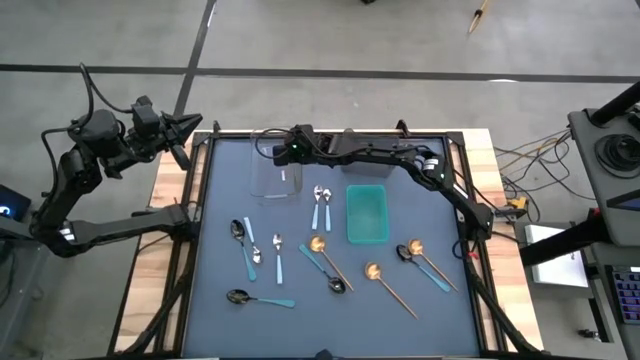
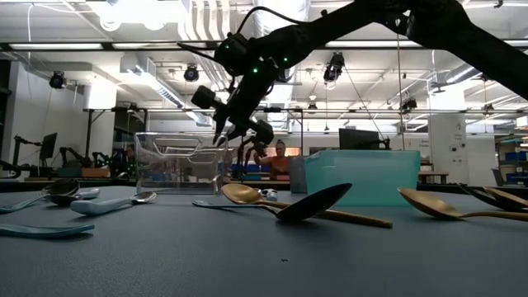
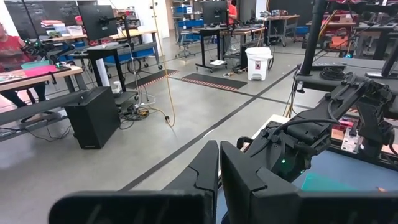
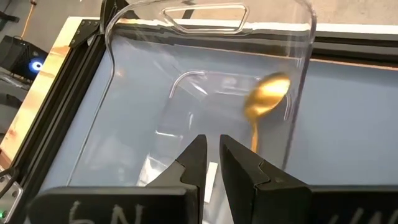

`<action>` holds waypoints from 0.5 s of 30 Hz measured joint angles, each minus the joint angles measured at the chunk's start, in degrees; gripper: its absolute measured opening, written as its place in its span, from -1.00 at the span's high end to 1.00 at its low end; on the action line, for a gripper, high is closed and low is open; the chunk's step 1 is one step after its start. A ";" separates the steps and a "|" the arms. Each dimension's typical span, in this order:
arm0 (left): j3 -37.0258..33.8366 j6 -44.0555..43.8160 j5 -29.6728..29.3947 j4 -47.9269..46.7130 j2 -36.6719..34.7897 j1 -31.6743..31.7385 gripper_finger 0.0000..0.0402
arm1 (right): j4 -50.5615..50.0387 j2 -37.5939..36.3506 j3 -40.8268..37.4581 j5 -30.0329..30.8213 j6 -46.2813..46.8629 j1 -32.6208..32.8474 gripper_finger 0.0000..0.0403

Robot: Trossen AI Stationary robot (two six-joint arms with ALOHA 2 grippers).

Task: Sort silverware by color (type)
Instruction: Put the gold spoon into the transparent bin

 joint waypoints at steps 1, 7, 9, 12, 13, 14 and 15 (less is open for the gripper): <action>0.00 0.00 0.00 -0.06 0.01 0.00 1.00 | 0.00 0.00 0.00 0.39 0.01 0.00 0.81; 0.00 0.00 0.00 -2.08 -0.02 0.00 1.00 | 0.01 0.00 0.03 0.82 -0.37 -0.02 0.81; 0.00 -0.02 0.01 -3.16 -0.02 0.00 1.00 | -0.26 -0.01 0.73 0.36 -1.48 -0.02 0.81; 0.00 -0.63 0.01 -4.66 0.00 0.00 1.00 | -0.20 -0.50 2.35 -1.19 -3.43 0.00 0.81; 0.00 -0.76 0.01 -5.21 -0.02 0.00 1.00 | -0.47 -0.95 2.96 -1.54 -4.15 0.00 0.81; 0.00 -0.88 0.01 -5.65 -0.02 0.00 1.00 | -1.11 -1.56 3.50 -2.06 -4.71 0.00 0.81; 0.00 -0.99 0.01 -5.95 0.01 0.00 1.00 | -1.93 -2.06 4.13 -2.35 -5.58 0.00 0.81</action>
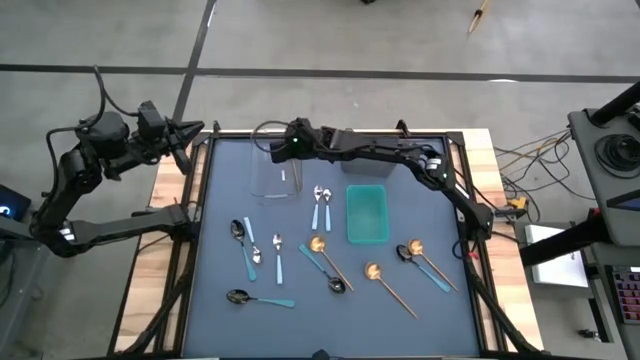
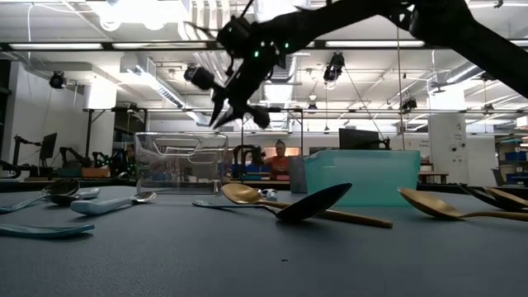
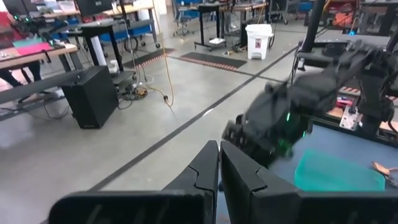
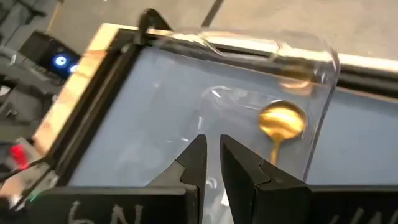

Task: Sort silverware by color (type)
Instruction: Put the gold spoon into the transparent bin

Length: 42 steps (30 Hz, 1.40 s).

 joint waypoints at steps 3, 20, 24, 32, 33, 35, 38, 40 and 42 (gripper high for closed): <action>0.00 -1.67 0.02 -0.55 0.50 0.00 1.00 | -4.70 -2.43 1.87 -0.29 -3.36 -0.19 0.81; 0.05 -21.69 2.05 0.88 22.56 0.00 1.00 | -29.94 -21.76 5.95 -0.28 -27.61 -11.76 0.81; 0.11 -31.70 2.80 2.05 30.20 0.00 1.00 | -33.09 -25.05 5.84 -1.29 -34.69 -16.50 0.81; 0.11 -44.18 8.36 2.31 42.82 0.00 1.00 | -34.31 -27.77 5.80 -13.61 -42.55 -25.52 0.81; 0.11 -45.41 8.88 2.32 44.09 0.00 1.00 | -34.41 -27.77 5.80 -14.61 -43.41 -26.28 0.81; 0.11 -47.36 9.39 2.34 46.43 0.00 1.00 | -35.15 -27.77 5.75 -16.10 -44.96 -27.69 0.81; 0.11 -50.52 9.49 2.54 50.02 0.27 1.00 | -36.15 -27.75 5.73 -16.96 -46.77 -29.09 0.81; 0.23 -52.33 9.81 2.79 52.27 0.42 1.00 | -36.70 -27.75 5.73 -16.97 -47.96 -29.75 0.81; 1.14 -53.04 11.22 2.73 54.66 0.48 1.00 | -37.04 -27.75 5.73 -16.97 -48.55 -30.16 0.81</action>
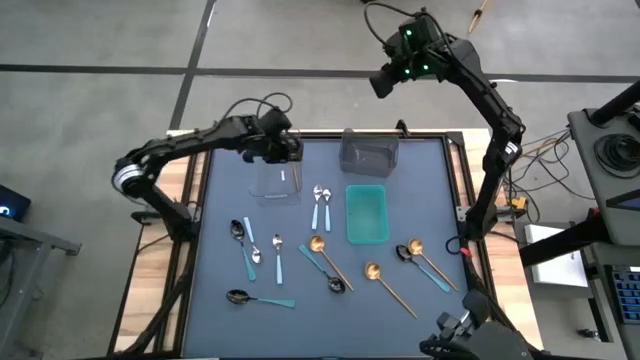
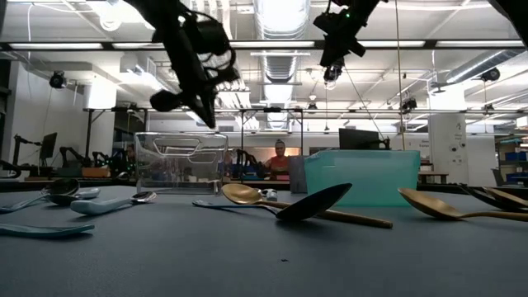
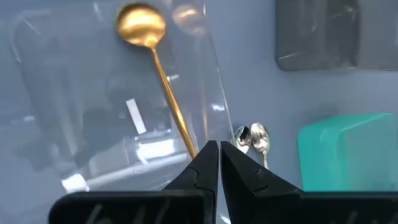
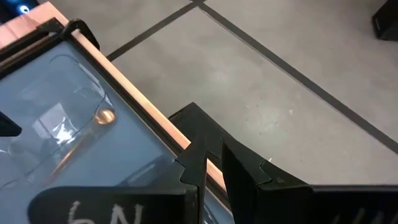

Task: Sort silverware by color (type)
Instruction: Put the gold spoon into the transparent bin

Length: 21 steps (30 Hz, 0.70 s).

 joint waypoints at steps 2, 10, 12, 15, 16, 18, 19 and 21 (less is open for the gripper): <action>1.60 -0.29 1.29 0.03 2.51 -0.04 1.00 | -0.06 0.00 0.00 -0.09 0.02 -0.29 0.81; 9.53 7.03 0.91 -10.89 10.53 0.53 1.00 | -0.18 0.00 0.00 -0.11 2.01 -0.39 0.81; 10.46 8.63 -0.12 -11.25 11.18 0.48 1.00 | -0.30 0.02 0.00 -0.11 1.97 -0.39 0.81; 11.02 10.07 -0.27 -8.62 12.09 0.73 1.00 | -0.28 0.02 0.00 -0.06 2.84 -0.39 0.81; 11.11 10.39 -0.29 -7.83 12.37 0.93 1.00 | -0.25 0.02 0.00 -0.04 3.47 -0.39 0.81; 11.39 11.39 -0.30 -6.98 12.76 1.48 1.00 | -0.17 0.04 0.00 0.04 4.00 -0.39 0.81; 11.40 11.77 -0.45 -6.98 12.98 1.74 1.00 | -0.17 0.04 0.00 0.06 4.00 -0.37 0.81; 11.03 12.50 -0.73 -6.92 13.48 2.13 0.97 | -0.15 0.04 0.00 0.07 4.00 -0.37 0.81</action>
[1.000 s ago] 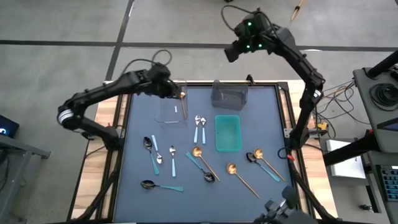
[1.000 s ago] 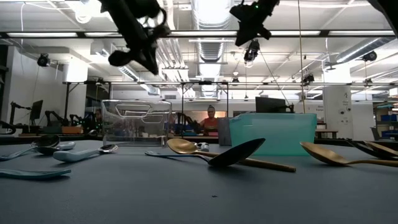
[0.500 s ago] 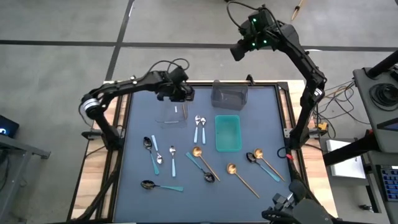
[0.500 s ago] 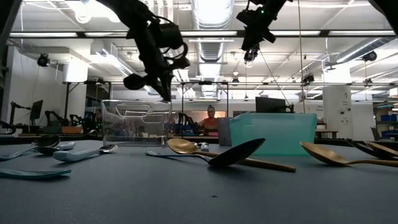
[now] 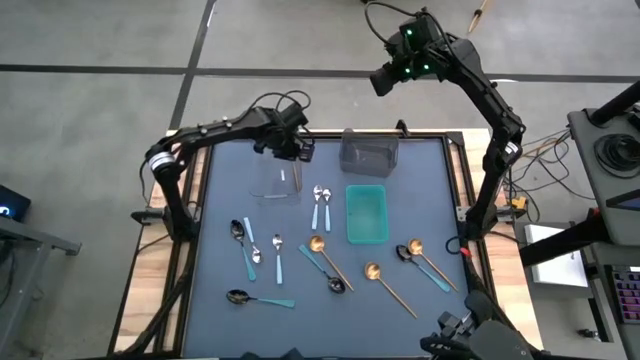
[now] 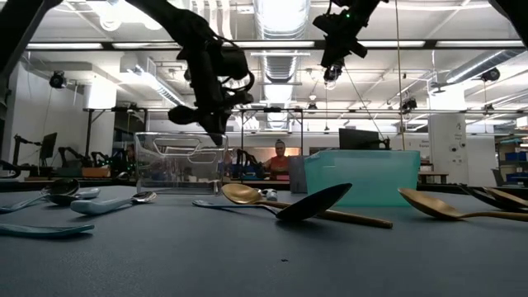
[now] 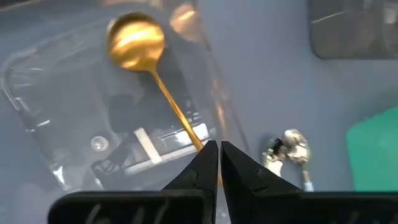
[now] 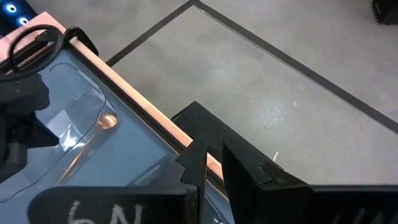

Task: Sort silverware by color (type)
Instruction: Put the gold spoon into the transparent bin

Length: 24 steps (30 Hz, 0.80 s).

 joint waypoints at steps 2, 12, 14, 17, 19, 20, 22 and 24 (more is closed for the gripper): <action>-0.80 0.89 0.00 -0.14 0.19 0.22 0.89 | 0.01 0.00 0.00 0.00 0.15 0.00 0.81; -3.39 3.24 -7.97 3.98 -0.59 0.52 0.32 | -1.18 0.02 0.00 0.02 1.50 0.02 0.81; -3.43 3.32 -8.07 5.68 -0.29 0.82 0.26 | -1.18 0.02 0.00 0.04 1.53 0.02 0.81; -3.43 3.36 -8.13 8.00 0.87 1.01 0.22 | -1.20 0.02 0.00 0.06 2.06 0.26 0.81; -3.52 3.64 -8.14 7.94 1.67 1.15 0.22 | -1.20 0.02 0.00 0.04 2.33 0.42 0.81; -3.52 3.78 -8.23 7.97 2.13 1.18 0.22 | -1.20 0.02 0.00 0.02 2.49 0.42 0.81; -3.54 4.21 -8.41 7.88 2.84 1.37 0.23 | -1.22 0.02 0.00 0.02 2.67 0.46 0.81; -3.54 4.70 -8.51 7.92 3.33 1.53 0.24 | -1.22 0.04 0.00 0.04 2.71 0.42 0.81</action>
